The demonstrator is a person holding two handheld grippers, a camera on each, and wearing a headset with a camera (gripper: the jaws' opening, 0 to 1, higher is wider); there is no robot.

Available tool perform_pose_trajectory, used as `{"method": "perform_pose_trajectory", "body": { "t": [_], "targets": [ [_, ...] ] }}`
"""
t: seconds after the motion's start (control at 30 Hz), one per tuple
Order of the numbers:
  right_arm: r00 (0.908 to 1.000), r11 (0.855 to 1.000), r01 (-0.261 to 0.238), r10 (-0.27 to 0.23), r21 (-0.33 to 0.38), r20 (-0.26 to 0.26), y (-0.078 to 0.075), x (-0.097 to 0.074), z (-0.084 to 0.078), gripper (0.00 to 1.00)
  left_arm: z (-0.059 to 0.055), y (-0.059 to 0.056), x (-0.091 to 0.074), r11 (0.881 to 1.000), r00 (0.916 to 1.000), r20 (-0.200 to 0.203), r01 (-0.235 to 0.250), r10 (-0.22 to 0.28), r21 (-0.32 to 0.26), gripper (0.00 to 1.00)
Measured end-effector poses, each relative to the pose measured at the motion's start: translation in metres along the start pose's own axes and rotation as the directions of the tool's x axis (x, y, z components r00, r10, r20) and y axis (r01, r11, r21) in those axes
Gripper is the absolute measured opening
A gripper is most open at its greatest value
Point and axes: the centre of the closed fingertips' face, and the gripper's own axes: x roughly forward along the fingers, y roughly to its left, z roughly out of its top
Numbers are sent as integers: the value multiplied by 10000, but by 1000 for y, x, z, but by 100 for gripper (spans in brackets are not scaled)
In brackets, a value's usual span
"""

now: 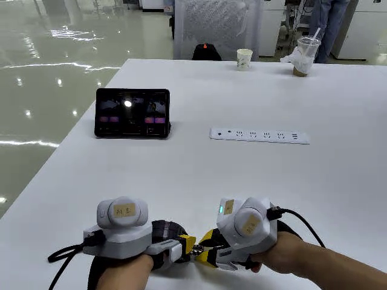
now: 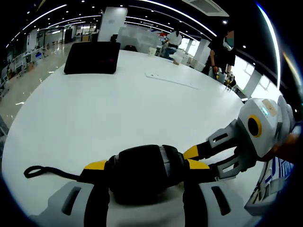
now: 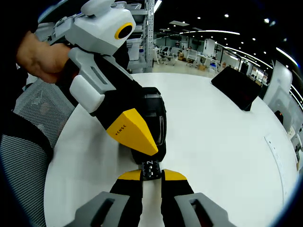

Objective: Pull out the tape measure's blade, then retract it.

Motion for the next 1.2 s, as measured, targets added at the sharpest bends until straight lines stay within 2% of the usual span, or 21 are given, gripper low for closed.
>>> {"method": "perform_pose_trajectory", "body": {
  "t": [0.53, 1.0, 1.2],
  "targets": [
    [9998, 9994, 162, -165, -293, -100, 1, 5, 4, 12, 0, -1, 1, 10000, 10000, 24, -5, 5, -45, 59],
    [9992, 9987, 314, -324, -404, -238, 0, 4, 4, 13, -1, -1, 1, 10000, 9996, -265, 67, -67, 2, 60],
    [9987, 9984, 450, -457, -337, -203, -2, -2, 3, 17, 0, -2, 0, 9992, 9992, -397, 124, -109, 377, 60]
  ]
}}
